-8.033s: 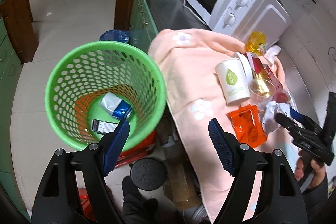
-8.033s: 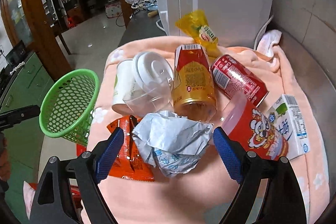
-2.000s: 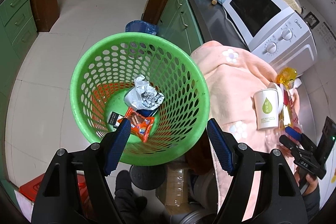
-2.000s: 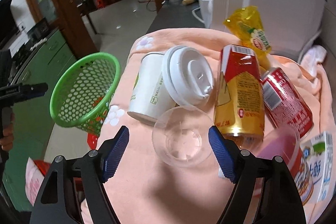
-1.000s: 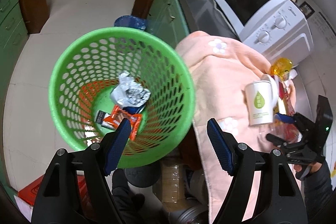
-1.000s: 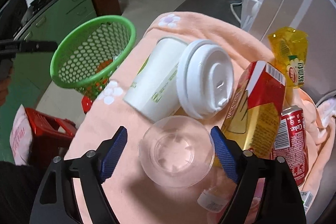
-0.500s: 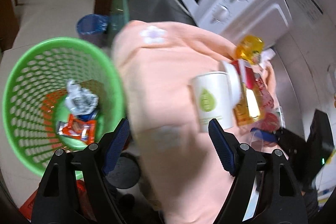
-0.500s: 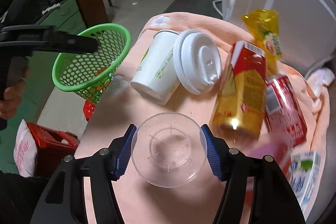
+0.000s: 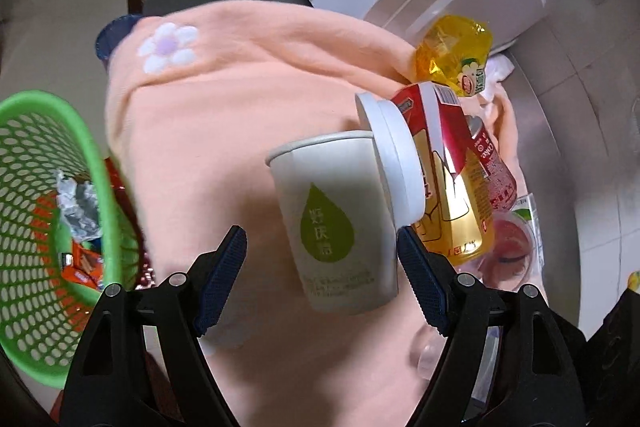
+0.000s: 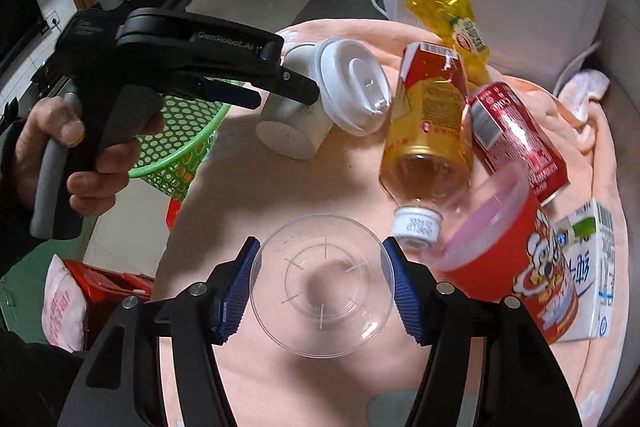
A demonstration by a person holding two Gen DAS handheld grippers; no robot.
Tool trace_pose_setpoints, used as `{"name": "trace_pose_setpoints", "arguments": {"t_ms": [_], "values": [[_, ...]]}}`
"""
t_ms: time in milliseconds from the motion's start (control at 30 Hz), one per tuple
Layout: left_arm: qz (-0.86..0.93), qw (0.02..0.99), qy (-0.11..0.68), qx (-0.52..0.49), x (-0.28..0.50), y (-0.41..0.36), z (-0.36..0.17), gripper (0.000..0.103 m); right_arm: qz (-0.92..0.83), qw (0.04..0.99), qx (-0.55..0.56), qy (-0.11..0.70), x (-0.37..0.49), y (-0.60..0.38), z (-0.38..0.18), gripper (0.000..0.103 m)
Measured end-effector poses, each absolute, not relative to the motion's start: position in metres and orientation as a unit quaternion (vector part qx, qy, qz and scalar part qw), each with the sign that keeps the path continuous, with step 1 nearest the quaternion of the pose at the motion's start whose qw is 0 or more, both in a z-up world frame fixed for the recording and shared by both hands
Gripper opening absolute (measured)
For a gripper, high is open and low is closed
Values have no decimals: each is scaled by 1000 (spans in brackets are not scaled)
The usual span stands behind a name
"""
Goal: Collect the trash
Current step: 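Grasp the clear plastic cup with the right tool while the left tool grasps the white paper cup, then carry the paper cup into the basket with the left tool while the right tool drops the clear cup there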
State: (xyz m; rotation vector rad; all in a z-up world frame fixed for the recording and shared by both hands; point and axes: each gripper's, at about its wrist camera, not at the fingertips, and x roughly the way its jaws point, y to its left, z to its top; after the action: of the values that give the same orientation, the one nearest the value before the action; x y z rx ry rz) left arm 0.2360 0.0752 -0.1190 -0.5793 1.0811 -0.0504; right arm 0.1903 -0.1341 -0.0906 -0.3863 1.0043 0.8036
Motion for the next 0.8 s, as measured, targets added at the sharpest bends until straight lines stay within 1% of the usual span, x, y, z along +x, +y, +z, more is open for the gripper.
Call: {"name": "trace_pose_setpoints", "arguments": {"t_ms": [133,167,200,233,567,800], "values": [[-34,813,512,-276,243,71,-126,75,368,786,-169,467,192,-139,-91,60],[-37,812,512,-277,244,70,-127,73,367,786,-168,468,191,-140,-91,60],[-40,813,510,-277,244,69,-128,63,368,786,-167,468,189,-140,-92,60],[-46,813,510,-276,244,68,-128,61,368,786,-167,468,188,-141,-92,60],[-40,843,478,-244,215,77,-106,59,372,786,-153,470,184,-135,-95,60],[-15,849,460,-261,174,113,-97,59,385,783,-153,463,176,-118,-91,60]]}}
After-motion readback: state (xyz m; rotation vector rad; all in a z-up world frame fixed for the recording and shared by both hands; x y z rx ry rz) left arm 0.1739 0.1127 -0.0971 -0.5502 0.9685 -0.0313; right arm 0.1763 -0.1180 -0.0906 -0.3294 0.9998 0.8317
